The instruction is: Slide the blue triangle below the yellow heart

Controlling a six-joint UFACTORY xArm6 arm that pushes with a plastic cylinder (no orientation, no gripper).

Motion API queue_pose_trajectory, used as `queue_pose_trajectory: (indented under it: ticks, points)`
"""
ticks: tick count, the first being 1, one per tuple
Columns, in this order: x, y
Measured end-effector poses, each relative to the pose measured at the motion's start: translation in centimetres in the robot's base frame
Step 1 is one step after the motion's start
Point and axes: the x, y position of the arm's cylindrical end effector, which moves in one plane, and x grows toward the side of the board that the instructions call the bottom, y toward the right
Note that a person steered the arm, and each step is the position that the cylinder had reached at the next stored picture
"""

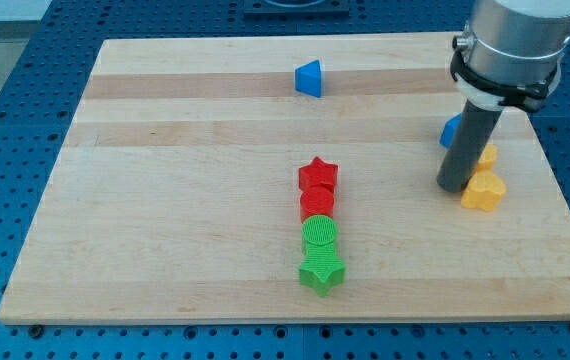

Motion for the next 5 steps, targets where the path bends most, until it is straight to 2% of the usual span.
queue_pose_trajectory:
  ticks: [2,4,5]
  points:
    - [-0.7,-1.6]
    - [-6.6,-4.3]
    - [-11.4,-4.3]
